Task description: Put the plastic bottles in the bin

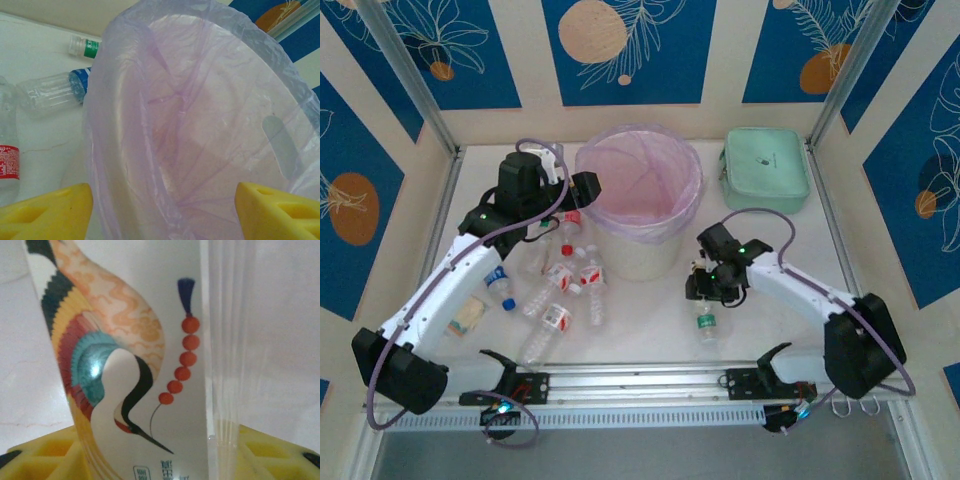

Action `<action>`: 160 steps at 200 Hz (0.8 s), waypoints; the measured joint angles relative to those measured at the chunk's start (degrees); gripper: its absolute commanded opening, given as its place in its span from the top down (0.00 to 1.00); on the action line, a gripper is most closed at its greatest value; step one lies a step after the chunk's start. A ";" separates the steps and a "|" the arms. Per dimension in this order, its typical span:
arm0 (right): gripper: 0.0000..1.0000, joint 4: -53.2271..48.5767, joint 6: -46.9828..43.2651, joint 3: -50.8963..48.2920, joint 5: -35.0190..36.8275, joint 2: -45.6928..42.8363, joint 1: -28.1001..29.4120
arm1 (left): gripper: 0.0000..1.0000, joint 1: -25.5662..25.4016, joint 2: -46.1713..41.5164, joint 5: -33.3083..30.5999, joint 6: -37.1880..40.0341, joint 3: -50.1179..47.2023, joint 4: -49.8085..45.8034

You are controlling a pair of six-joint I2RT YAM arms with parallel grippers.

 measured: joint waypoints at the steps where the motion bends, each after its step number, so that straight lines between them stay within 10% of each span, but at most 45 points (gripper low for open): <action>1: 0.56 -0.11 -0.09 0.02 0.00 -0.24 -0.11 | 0.26 0.00 0.02 -0.02 0.04 0.00 0.02; 90: 0.72 -16.41 -4.48 29.03 -1.51 -17.07 -19.34 | 0.49 -0.17 4.59 0.22 0.92 1.40 -0.26; 160: 0.76 -13.03 -5.09 60.30 -10.97 -6.47 -14.03 | 0.61 -0.44 6.69 0.07 2.01 6.03 -5.51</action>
